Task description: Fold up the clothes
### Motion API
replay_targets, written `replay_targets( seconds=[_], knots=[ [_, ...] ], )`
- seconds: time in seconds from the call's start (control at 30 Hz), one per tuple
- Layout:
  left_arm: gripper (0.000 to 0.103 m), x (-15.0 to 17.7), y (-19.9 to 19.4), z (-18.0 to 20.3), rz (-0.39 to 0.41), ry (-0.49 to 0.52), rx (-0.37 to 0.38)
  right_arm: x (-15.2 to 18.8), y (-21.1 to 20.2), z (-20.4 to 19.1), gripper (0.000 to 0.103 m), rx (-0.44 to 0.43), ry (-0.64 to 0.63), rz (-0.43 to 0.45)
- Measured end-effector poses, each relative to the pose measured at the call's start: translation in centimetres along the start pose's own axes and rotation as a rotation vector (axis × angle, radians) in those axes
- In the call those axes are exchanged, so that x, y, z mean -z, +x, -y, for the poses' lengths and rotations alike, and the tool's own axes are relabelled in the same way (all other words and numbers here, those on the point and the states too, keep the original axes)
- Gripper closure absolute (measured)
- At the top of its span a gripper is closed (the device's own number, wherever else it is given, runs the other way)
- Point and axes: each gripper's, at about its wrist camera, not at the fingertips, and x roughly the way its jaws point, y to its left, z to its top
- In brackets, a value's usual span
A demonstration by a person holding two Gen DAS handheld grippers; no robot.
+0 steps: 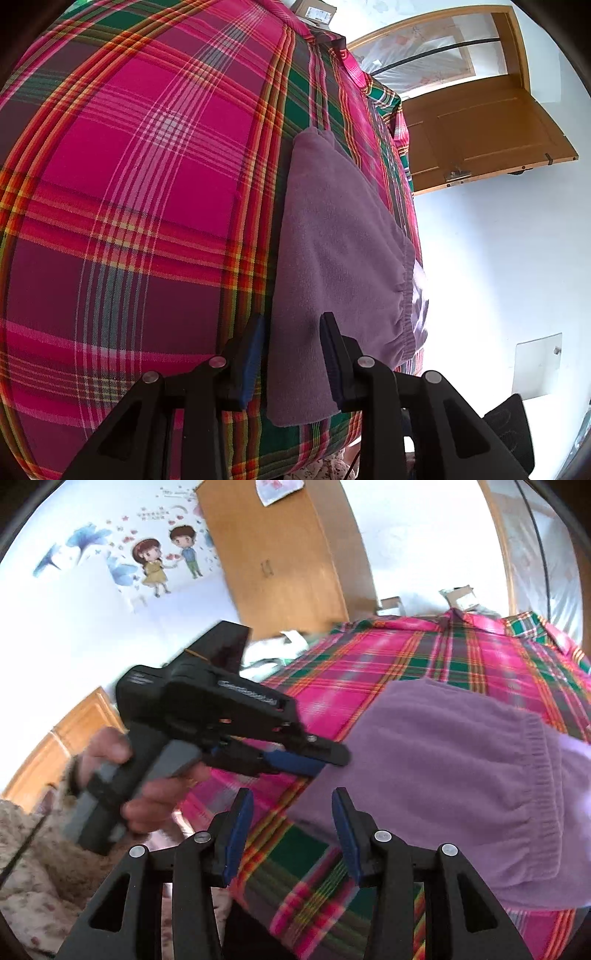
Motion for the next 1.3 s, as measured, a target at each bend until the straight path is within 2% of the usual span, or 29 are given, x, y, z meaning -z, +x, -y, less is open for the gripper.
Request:
replay_targets(
  seconds=[0.1,0.17,0.23,0.4,0.73,1.3],
  knots=[
    [0.072,0.0,0.0,0.0,-0.002,0.003,0.000,0.2,2.1,0.1,0.056,0.109,-0.018,-0.058],
    [0.072,-0.1,0.0,0.0,-0.005,0.005,0.001,0.5,3.0,-0.3,0.056,0.116,-0.034,-0.082],
    [0.072,-0.2,0.0,0.1,-0.012,0.007,0.002,0.9,3.5,-1.1,0.056,0.123,-0.085,-0.084],
    [0.072,-0.5,0.5,0.4,-0.034,0.006,0.016,1.6,3.8,-3.1,0.056,0.205,-0.221,-0.086],
    [0.072,-1.0,1.0,0.7,-0.072,-0.022,0.073,3.5,5.2,-6.6,0.055,0.423,-0.422,-0.061],
    [0.071,-1.2,0.9,0.9,-0.072,-0.045,0.109,3.7,4.7,-7.7,0.055,0.547,-0.311,-0.028]
  ],
)
